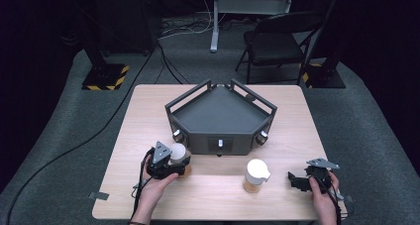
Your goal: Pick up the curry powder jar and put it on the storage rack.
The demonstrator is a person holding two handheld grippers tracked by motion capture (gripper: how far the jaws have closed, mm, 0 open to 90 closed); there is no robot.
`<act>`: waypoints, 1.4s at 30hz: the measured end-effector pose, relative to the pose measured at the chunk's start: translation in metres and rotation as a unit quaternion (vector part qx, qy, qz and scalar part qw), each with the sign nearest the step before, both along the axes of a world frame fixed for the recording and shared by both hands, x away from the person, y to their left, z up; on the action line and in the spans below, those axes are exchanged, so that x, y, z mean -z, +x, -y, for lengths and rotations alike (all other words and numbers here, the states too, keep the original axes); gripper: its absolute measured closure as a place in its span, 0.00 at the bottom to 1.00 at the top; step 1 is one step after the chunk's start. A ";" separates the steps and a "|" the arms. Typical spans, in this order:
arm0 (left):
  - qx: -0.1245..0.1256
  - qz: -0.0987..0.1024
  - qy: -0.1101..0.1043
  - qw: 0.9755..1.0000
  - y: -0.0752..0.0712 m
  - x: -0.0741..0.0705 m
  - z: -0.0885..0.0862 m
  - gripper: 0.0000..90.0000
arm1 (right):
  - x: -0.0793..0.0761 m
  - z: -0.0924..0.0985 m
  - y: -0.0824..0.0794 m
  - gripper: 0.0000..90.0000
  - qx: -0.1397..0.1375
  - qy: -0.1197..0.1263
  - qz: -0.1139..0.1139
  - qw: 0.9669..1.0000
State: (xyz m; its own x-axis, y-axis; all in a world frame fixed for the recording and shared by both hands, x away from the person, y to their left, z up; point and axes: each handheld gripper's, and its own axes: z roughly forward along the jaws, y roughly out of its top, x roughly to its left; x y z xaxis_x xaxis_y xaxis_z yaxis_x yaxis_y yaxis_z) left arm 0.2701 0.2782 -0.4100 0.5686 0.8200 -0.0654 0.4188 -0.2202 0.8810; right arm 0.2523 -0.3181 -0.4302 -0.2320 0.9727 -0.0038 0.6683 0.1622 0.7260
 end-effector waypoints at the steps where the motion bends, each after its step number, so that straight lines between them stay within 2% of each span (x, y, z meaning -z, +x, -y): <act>1: 0.002 -0.001 -0.004 1.000 0.001 0.001 0.000 0.35 | 0.000 0.000 0.000 0.00 0.000 0.000 0.000 1.000; 11: -0.001 0.002 0.001 1.000 0.001 -0.001 0.002 0.38 | 0.000 0.000 0.000 0.00 0.000 0.000 0.000 1.000; 19: 0.002 -0.003 -0.002 1.000 0.004 -0.010 0.004 0.37 | 0.000 0.000 0.000 0.00 0.000 0.000 0.000 1.000; 21: 0.006 0.007 0.003 1.000 0.003 -0.018 0.006 0.37 | 0.000 0.000 0.000 0.00 0.000 0.000 0.000 1.000; 24: 0.007 0.011 -0.001 1.000 0.003 -0.024 0.007 0.37 | 0.000 0.000 0.000 0.00 0.000 0.000 0.000 1.000; 29: 0.016 0.021 -0.008 1.000 0.003 -0.044 0.007 0.37 | 0.000 0.000 0.000 0.00 0.000 0.000 0.000 1.000; 34: 0.021 0.033 -0.006 0.999 0.005 -0.060 0.009 0.37 | 0.000 0.000 0.000 0.00 0.000 0.000 0.000 1.000; 42: 0.027 0.040 -0.004 0.999 0.013 -0.086 0.007 0.37 | 0.000 0.000 0.000 0.00 0.000 0.000 0.000 1.000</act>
State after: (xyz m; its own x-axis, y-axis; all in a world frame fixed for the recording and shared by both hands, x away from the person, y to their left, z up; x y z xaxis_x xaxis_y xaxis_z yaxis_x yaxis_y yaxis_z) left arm 0.2827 0.2713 -0.3241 0.6163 0.7872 -0.0234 0.3336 -0.2340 0.9132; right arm 0.2523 -0.3181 -0.4302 -0.2322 0.9727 -0.0037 0.6683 0.1623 0.7259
